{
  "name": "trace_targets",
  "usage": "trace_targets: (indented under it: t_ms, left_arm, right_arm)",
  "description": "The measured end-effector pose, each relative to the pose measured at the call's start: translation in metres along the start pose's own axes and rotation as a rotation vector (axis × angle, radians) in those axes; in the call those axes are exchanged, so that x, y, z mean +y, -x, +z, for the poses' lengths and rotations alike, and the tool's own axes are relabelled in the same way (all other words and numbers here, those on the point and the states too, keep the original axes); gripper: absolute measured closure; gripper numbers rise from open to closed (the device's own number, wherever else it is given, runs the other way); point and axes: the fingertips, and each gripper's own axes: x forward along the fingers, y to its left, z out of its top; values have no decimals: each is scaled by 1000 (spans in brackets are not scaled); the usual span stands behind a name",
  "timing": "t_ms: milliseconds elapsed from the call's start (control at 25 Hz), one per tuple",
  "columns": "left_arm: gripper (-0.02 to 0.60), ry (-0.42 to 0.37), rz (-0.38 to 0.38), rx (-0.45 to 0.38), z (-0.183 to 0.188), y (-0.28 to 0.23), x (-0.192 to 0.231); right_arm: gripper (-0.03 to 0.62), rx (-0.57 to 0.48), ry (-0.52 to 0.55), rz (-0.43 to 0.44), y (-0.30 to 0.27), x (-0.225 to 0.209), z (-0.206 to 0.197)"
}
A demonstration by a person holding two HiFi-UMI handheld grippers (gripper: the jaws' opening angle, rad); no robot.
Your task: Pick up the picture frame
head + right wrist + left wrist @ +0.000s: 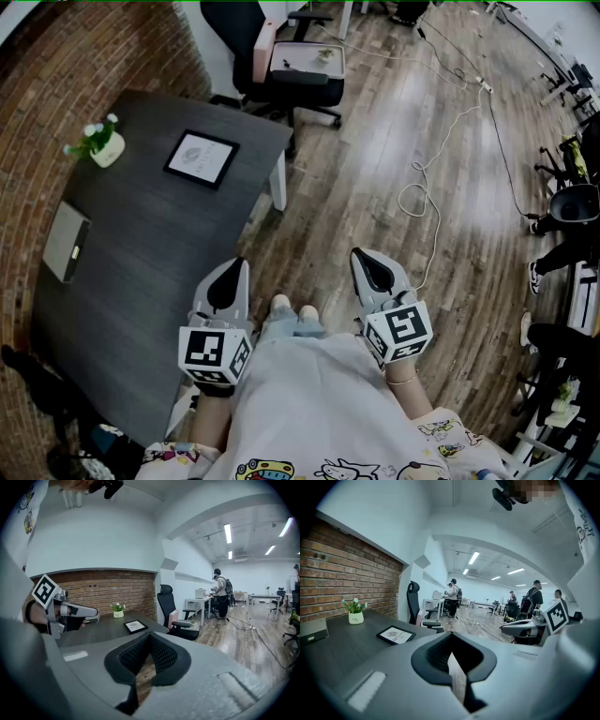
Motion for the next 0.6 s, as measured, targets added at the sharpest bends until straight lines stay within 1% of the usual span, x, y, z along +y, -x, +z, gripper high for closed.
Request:
trace_targets:
  t_ms: [240,440,520,600]
  left_arm:
    - [568,-14,13,0,0,0,2]
    - [568,-18,42,-11,0,3,1]
    - [567,-18,45,-12,-1,3,-3]
    - [543,-18,40,-7,-3,4,-8]
  right_arm:
    - [592,-44,-30,-5,3,-4,2]
    - [591,-91,-71,19,8,-5,7]
    - [566,-107,-77,30,12,-6,9]
    - [545,-102,-80,40,16,-7,8]
